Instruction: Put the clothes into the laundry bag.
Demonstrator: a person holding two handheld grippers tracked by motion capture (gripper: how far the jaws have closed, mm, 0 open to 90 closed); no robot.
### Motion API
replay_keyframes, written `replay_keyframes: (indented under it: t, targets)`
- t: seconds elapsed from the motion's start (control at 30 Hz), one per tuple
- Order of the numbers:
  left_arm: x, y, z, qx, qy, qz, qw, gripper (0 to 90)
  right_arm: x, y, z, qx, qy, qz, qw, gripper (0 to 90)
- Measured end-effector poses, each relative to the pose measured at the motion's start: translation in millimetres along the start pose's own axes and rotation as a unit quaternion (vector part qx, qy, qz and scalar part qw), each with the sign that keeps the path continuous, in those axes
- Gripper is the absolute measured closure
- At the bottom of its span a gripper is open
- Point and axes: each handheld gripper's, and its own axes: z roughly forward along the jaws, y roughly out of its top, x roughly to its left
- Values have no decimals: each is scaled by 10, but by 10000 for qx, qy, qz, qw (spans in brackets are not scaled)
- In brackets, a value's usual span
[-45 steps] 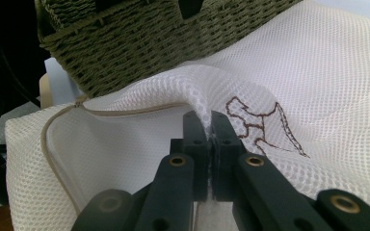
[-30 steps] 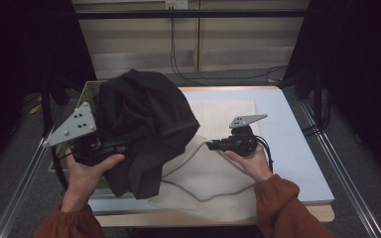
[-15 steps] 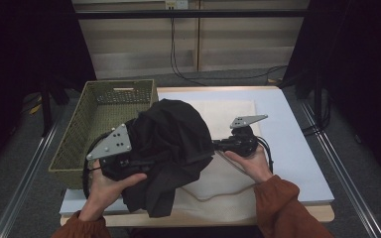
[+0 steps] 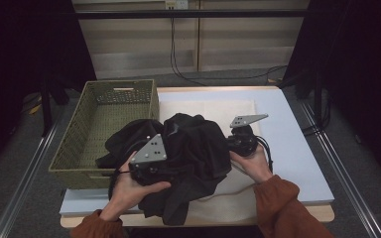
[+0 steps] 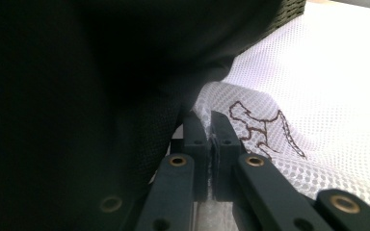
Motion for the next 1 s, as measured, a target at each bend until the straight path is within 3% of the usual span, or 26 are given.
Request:
replay_keyframes:
  t: [0.1, 0.23, 0.3, 0.47, 0.5, 0.67, 1.0]
  targets:
    - [-17, 109, 37, -54, -115, -10, 9999, 600, 13, 17, -13, -115, 163, 68, 9998, 885]
    - [-79, 155, 180, -96, -260, 24, 9996, 595, 24, 33, -41, -165, 170, 59, 9997, 885]
    - [-85, 113, 307, -46, -323, 20, 9995, 590, 16, 30, -41, -168, 164, 73, 9997, 885]
    - [-64, -15, 658, 362, -253, 87, 9990, 579, 2, 8, 9, -38, 7, 97, 9999, 890]
    - [-58, -34, 697, 407, -224, 137, 9988, 577, -15, -1, 14, -18, -22, 134, 9999, 890]
    - [-43, -158, 840, 459, -226, -4, 9987, 568, -28, -17, 16, -3, -57, 174, 9998, 892]
    - [-67, -305, 1133, 839, -84, 138, 9963, 566, -70, -29, 21, -97, -212, 226, 9995, 895]
